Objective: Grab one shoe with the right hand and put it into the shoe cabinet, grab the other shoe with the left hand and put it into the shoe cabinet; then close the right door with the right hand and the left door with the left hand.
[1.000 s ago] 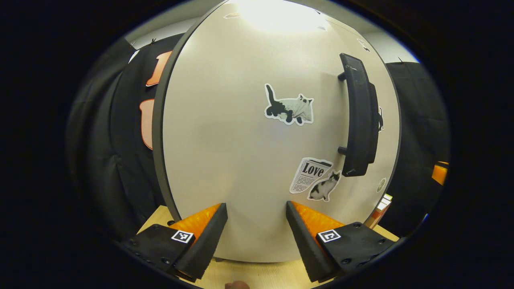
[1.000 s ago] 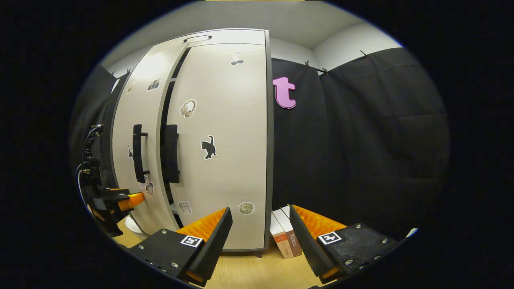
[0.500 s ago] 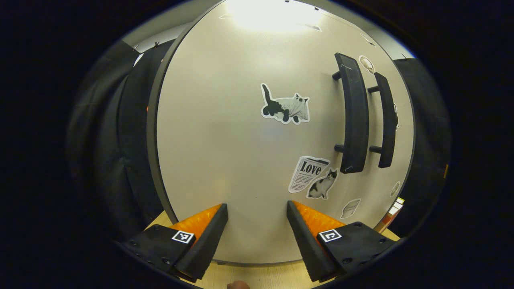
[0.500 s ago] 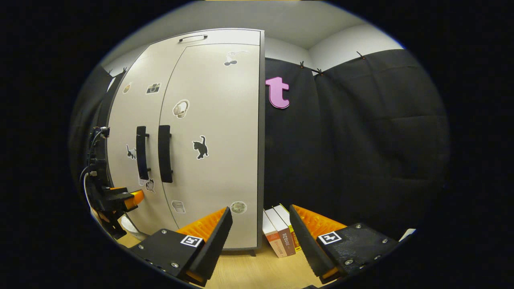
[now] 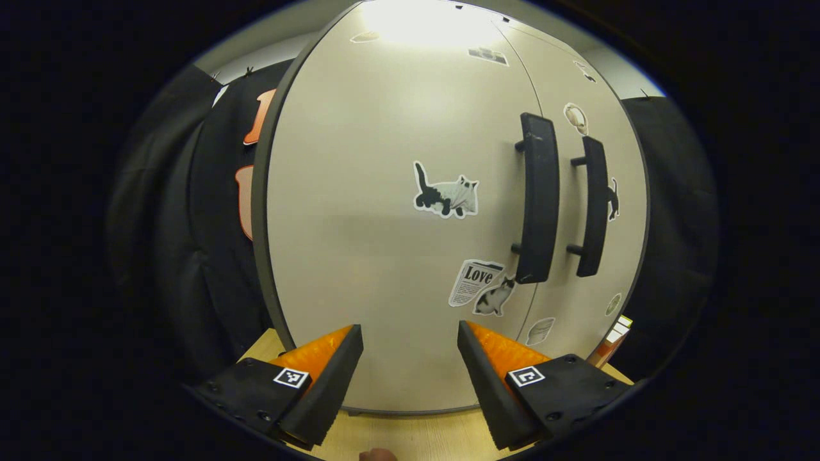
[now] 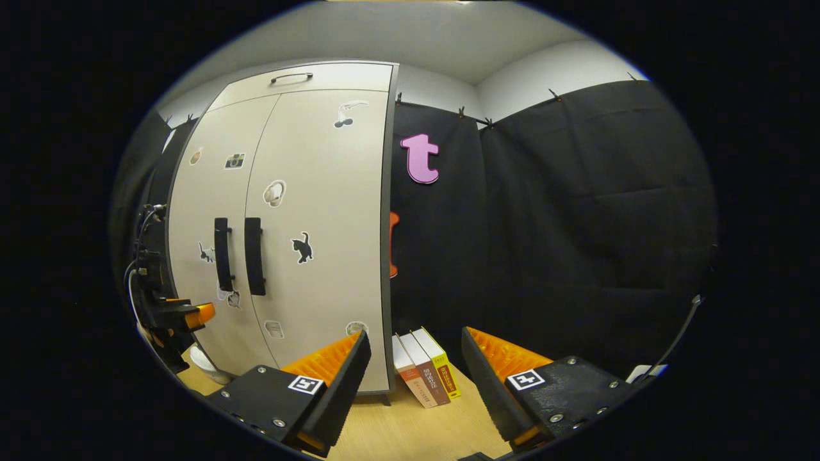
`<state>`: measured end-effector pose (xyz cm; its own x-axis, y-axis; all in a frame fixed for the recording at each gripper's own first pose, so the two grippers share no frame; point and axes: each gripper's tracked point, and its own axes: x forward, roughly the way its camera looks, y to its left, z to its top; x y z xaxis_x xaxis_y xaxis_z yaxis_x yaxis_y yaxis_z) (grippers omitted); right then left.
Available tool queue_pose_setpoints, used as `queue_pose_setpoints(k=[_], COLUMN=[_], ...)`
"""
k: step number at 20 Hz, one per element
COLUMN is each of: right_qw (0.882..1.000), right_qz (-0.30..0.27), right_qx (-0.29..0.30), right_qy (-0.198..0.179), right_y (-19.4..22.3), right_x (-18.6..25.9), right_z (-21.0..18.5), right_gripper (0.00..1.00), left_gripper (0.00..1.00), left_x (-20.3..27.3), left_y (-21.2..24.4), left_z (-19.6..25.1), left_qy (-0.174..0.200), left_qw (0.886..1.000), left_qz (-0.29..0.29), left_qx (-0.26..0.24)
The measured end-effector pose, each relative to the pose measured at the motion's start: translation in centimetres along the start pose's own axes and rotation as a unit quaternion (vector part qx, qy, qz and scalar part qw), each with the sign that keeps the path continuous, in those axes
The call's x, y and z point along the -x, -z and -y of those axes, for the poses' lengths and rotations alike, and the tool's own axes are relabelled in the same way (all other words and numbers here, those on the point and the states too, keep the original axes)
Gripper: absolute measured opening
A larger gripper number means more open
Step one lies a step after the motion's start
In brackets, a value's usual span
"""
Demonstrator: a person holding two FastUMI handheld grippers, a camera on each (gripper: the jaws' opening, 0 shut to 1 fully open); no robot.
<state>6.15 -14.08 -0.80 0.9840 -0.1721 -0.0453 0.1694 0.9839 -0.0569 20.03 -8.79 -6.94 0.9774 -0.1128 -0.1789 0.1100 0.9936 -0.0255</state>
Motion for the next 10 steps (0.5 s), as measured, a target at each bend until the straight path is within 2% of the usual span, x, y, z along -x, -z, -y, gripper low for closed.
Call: queue_pose_setpoints(k=[10], right_qw=[1.000], right_qz=[0.028], right_qx=[-0.002], right_qy=[0.007], right_y=[-4.7], right_x=[5.1], right_z=[2.0], right_gripper=[0.89], left_gripper=[0.97], left_x=[10.0], left_y=[-7.6], left_z=[-1.5], left_qy=[0.039], left_qw=[0.999], left_qz=[0.035], left_qx=[0.016])
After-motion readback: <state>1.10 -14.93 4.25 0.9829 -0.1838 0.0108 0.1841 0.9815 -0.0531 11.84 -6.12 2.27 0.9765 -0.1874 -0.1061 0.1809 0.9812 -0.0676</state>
